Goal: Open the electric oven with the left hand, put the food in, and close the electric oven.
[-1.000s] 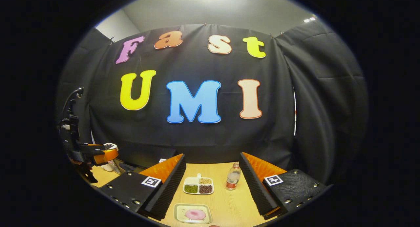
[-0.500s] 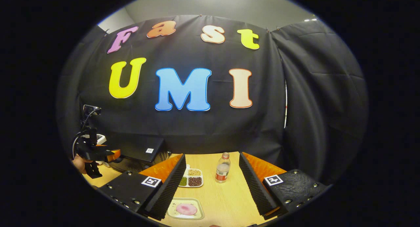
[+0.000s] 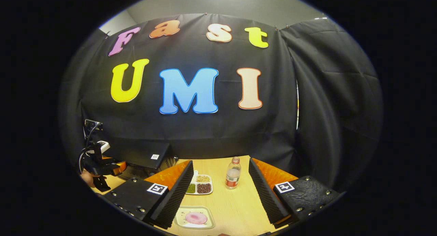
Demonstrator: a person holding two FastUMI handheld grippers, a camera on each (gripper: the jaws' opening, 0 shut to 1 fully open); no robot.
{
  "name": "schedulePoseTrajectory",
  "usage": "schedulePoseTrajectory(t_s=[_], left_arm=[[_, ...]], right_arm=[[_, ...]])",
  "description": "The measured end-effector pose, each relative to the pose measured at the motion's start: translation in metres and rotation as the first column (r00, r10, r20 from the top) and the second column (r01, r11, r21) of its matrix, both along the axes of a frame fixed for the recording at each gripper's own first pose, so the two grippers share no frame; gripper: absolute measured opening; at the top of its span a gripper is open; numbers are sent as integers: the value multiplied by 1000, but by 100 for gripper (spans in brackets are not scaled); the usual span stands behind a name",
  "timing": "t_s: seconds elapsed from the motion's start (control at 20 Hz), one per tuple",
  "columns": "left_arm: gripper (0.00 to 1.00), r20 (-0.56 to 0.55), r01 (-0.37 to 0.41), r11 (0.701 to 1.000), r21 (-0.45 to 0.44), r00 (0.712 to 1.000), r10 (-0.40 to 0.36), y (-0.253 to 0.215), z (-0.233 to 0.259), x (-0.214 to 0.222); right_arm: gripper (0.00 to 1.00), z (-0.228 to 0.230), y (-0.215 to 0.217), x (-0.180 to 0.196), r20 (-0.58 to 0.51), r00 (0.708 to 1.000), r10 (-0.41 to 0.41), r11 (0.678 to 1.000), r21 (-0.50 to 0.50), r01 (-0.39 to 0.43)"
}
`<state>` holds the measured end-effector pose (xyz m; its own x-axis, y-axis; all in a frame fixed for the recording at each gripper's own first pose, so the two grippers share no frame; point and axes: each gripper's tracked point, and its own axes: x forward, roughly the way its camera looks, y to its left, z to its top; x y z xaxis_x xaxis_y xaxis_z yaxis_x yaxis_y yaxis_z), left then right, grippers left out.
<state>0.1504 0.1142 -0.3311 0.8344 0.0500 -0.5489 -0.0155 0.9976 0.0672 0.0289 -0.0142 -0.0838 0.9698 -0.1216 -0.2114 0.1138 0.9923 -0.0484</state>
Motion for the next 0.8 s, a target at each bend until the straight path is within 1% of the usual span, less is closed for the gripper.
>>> schedulePoseTrajectory(t_s=[0.05, 0.1, 0.15, 0.2, 0.25, 0.3, 0.45, 0.5, 0.7, 0.75, 0.8], left_arm=[[100, -2, 3, 1000, 13, 1000, -3, 0, 0, -4], [96, 2, 2, 1000, 13, 1000, -2, -2, -1, -10], [100, -1, -3, 1000, 5, 1000, 3, -3, -2, -16], [100, -4, -5, 1000, 2, 1000, 5, -3, -2, -25], [97, -7, -2, 1000, 10, 1000, 2, -3, -3, -32], [96, -13, 2, 1000, 19, 1000, -2, -3, -6, -40], [100, -42, 10, 1000, 23, 999, -9, -5, -15, -64], [96, -50, 14, 1000, 18, 999, -13, -6, -19, -72], [96, -75, 39, 999, 23, 996, -38, -7, -36, -99], [100, -82, 44, 999, 29, 996, -42, -7, -40, -105], [96, -84, 46, 998, 31, 996, -43, -7, -45, -111]], right_arm=[[99, 0, 3, 0, 4, 1000, 7, 1000, 2, -7], [99, 0, 5, -1, 7, 1000, 12, 1000, 4, -12], [99, 0, 6, -2, 7, 1000, 17, 1000, 10, -17], [99, -1, 7, -2, 5, 1000, 23, 1000, 17, -23], [99, -3, 10, -3, 3, 999, 32, 999, 27, -32], [99, -3, 13, -5, 2, 999, 41, 998, 38, -42], [98, -5, 22, -10, -2, 997, 82, 993, 82, -82], [99, -6, 23, -12, -4, 996, 87, 992, 90, -87], [98, -4, 27, -16, -10, 995, 99, 993, 68, -98], [98, -4, 29, -18, -9, 995, 102, 993, 62, -102], [98, -3, 30, -19, -10, 995, 104, 993, 58, -103]])
